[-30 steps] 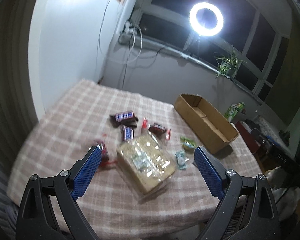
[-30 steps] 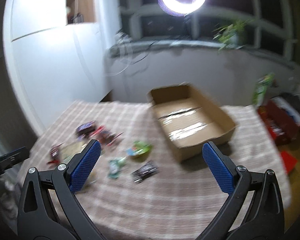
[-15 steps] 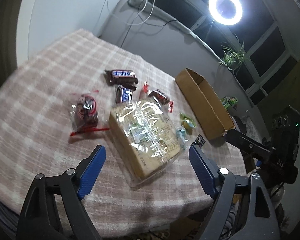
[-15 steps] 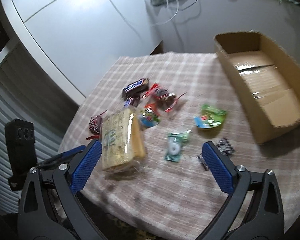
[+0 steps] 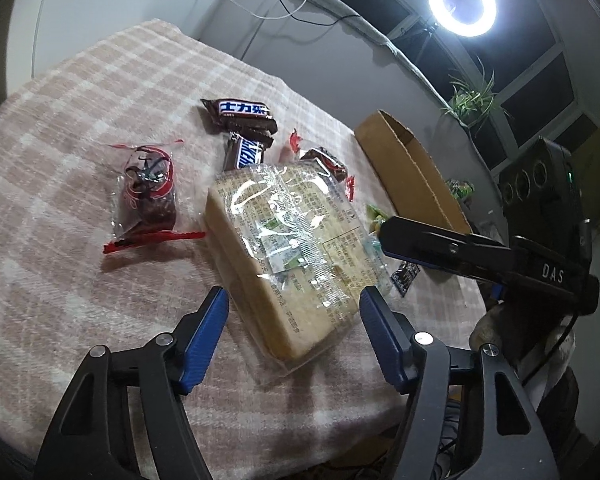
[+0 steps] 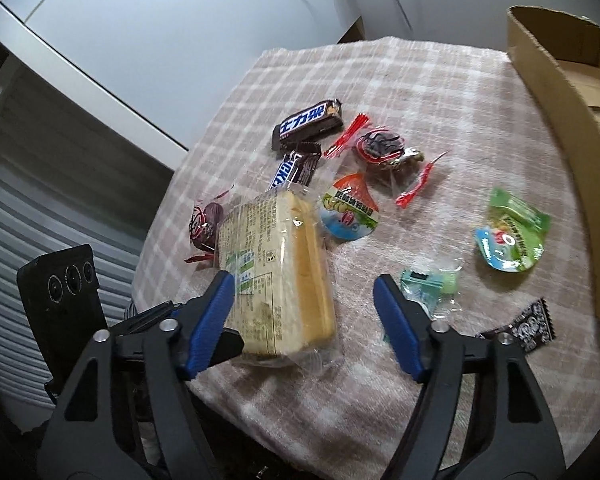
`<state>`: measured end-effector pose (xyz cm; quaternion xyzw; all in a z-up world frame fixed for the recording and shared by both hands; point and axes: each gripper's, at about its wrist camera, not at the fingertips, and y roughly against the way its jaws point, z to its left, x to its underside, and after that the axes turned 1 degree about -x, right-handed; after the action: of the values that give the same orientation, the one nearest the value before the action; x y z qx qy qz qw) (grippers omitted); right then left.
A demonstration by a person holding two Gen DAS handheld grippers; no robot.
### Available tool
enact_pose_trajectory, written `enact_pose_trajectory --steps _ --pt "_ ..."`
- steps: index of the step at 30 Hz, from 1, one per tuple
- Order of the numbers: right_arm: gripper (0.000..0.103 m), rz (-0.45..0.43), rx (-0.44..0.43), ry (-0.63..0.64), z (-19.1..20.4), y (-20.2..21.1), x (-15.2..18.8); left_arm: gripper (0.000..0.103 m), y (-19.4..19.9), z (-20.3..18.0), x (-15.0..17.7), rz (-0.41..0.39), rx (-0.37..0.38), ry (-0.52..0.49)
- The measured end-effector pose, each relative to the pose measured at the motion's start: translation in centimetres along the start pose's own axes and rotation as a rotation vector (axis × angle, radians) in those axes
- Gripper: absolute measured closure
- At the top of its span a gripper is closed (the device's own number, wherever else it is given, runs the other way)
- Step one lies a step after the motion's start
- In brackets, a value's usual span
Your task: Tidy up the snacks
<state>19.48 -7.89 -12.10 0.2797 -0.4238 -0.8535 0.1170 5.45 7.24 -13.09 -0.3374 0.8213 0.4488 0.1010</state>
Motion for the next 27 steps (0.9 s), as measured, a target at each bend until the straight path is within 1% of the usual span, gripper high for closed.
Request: enact_pose_trajectory --steps 1,4,8,16,24,27 --pt "0.035 0.009 -0.004 0.001 0.0 -0.3 -0.1 0.038 -0.2 0.1 0.0 0.004 0.003 0.001" --pt "0.042 0.038 -0.019 0.005 0.1 -1.0 -0.2 0.038 -0.5 0.0 -0.1 0.006 0.007 0.000" --pt "0.052 0.067 -0.036 0.014 0.1 -1.7 -0.1 0.043 -0.6 0.0 -0.3 0.006 0.015 -0.002" --pt "0.056 0.069 -0.044 0.017 0.2 -1.6 -0.2 0.047 -0.7 -0.3 -0.4 0.000 0.014 -0.024" --pt "0.056 0.029 -0.045 0.020 0.2 0.3 -0.2 0.047 -0.2 -1.9 -0.7 -0.022 -0.005 -0.066" --pt "0.056 0.006 -0.040 0.019 0.1 1.4 -0.2 0.048 -0.2 -2.6 -1.1 -0.029 0.001 -0.080"
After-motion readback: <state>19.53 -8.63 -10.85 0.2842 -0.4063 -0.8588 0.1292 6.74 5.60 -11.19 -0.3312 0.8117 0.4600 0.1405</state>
